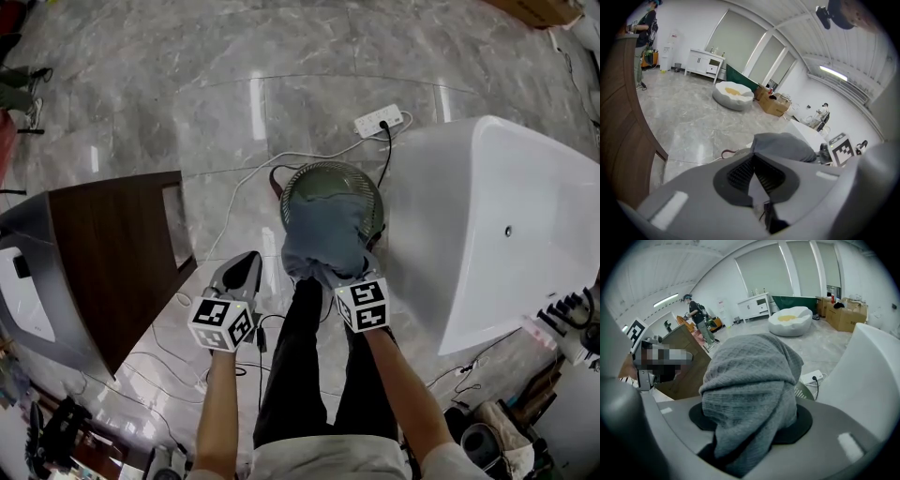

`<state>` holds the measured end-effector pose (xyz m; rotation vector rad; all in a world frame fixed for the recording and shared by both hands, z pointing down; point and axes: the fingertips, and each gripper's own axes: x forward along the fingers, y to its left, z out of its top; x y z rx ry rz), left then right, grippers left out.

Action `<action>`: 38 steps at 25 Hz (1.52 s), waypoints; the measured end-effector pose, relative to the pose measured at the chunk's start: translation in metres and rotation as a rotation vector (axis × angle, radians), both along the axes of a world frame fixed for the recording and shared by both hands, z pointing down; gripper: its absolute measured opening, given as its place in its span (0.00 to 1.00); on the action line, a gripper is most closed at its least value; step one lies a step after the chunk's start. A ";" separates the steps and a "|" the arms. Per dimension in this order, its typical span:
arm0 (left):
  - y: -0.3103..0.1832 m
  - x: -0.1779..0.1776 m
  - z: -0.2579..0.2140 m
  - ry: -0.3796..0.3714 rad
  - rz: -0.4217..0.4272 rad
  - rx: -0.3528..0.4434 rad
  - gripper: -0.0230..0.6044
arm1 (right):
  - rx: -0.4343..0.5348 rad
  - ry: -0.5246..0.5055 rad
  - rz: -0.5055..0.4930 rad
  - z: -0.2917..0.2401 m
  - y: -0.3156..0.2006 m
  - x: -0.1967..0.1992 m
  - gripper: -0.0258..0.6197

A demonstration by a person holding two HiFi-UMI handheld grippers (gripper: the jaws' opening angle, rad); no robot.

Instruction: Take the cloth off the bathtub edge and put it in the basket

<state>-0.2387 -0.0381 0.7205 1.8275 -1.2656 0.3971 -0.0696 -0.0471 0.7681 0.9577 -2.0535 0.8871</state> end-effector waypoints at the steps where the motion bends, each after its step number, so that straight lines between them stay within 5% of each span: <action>1: -0.002 -0.001 0.001 0.000 0.000 0.000 0.13 | -0.012 0.006 0.018 0.006 -0.001 0.005 0.46; 15: 0.002 0.018 0.020 0.013 0.058 -0.037 0.13 | -0.159 0.182 0.149 0.086 0.009 0.083 0.46; 27: 0.009 0.055 0.040 0.023 0.142 -0.064 0.13 | -0.238 0.257 0.102 0.134 0.014 0.072 0.45; 38: -0.011 0.068 0.048 0.041 0.118 -0.053 0.13 | -0.315 0.202 0.219 0.184 0.004 0.064 0.46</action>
